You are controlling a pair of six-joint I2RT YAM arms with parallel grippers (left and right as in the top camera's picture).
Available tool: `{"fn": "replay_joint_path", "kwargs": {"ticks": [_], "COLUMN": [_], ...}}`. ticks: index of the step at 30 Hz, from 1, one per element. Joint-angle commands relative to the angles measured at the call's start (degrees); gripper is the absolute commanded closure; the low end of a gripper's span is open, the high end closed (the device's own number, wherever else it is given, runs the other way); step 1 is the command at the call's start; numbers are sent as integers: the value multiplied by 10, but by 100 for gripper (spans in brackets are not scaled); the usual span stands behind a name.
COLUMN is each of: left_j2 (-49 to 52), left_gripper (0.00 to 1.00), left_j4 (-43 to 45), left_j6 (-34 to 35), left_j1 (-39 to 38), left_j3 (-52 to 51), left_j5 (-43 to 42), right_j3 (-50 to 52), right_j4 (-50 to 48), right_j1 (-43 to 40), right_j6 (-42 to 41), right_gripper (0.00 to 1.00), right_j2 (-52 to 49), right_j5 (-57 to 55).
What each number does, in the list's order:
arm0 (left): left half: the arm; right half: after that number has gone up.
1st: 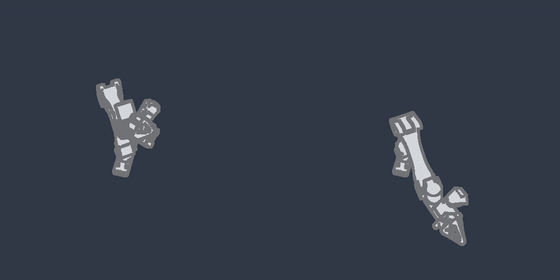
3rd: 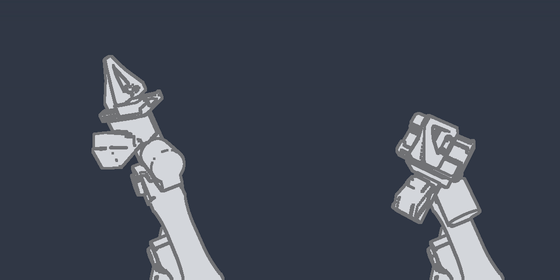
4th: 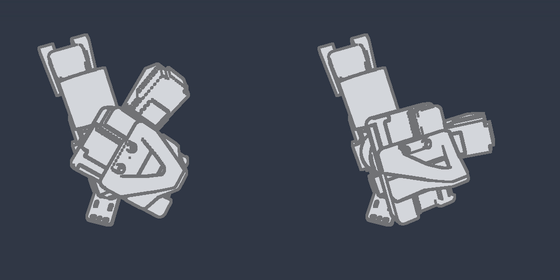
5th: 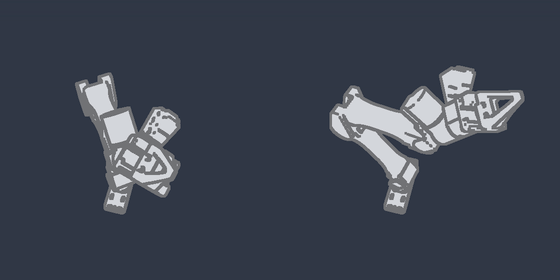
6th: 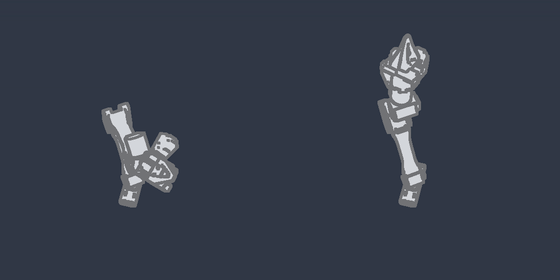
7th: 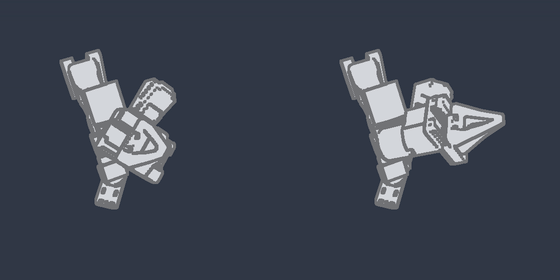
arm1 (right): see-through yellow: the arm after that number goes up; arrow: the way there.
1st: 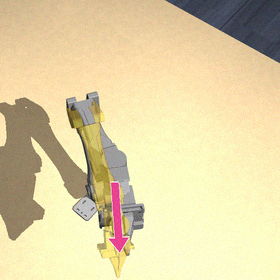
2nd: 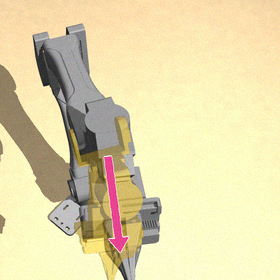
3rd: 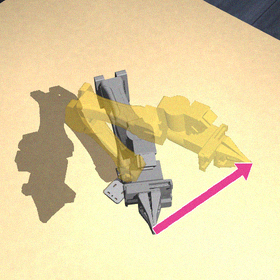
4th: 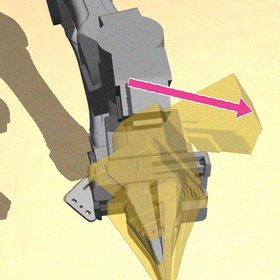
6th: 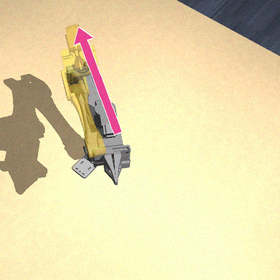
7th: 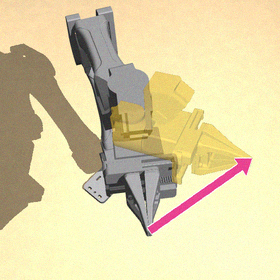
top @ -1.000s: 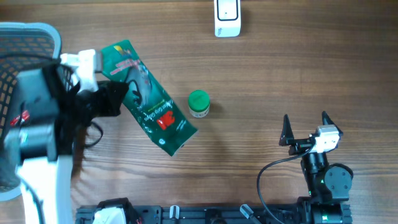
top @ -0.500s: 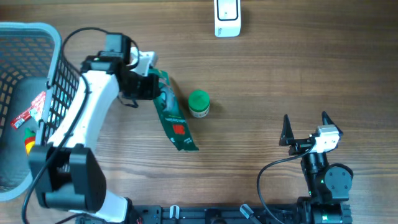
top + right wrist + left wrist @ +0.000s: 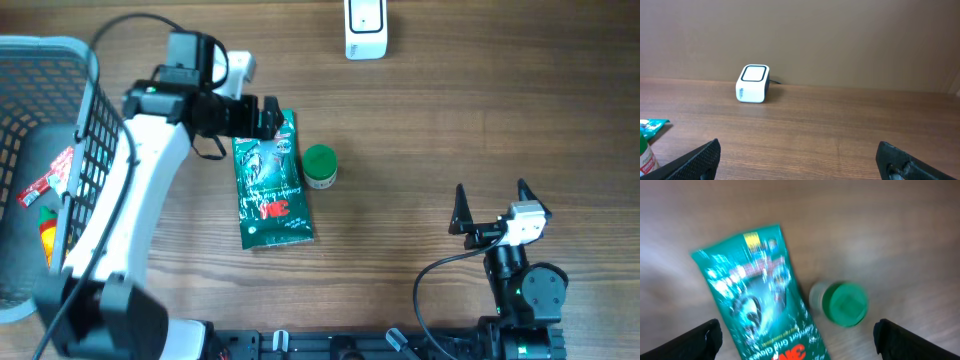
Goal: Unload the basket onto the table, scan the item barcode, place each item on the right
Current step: 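Lift the green glove pack out and lay it left of the jar, then reach into the basket and grasp the red-orange snack bag with left gripper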
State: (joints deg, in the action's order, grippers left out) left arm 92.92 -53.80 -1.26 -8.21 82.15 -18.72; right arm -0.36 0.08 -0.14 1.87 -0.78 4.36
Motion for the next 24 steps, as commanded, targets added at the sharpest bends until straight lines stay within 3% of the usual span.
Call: {"fn": "replay_joint_path", "kwargs": {"ticks": [1, 4, 7, 9, 14, 21, 24], "left_j2": [-98, -150, -210, -232, -262, -209, -172], "left_gripper": [0, 0, 0, 0, 0, 0, 0], "left_j4": [-18, -13, -3, -10, -49, -88, -95], "left_j6": [69, 112, 221, 279, 419, 420, 384], "left_j1": [3, 3, 27, 55, 195, 381, 453], "left_j3": [88, 115, 119, 119, 119, 119, 118], "left_j5": [121, 223, 386, 416, 400, 322, 236], "right_j3": [1, 1, 1, 1, 1, 1, 1], "right_j4": [-1, -1, -1, -1, -1, -1, -1], "right_j1": [3, 3, 3, 3, 3, 3, 3], "right_j6": [10, 10, 10, 10, 10, 10, 10], "right_gripper": [0, 0, 0, 0, 0, 0, 0], "right_j2": [3, 3, 3, 3, 3, 3, 3], "right_j5": [-9, -9, -9, -9, -9, -9, -9]}}
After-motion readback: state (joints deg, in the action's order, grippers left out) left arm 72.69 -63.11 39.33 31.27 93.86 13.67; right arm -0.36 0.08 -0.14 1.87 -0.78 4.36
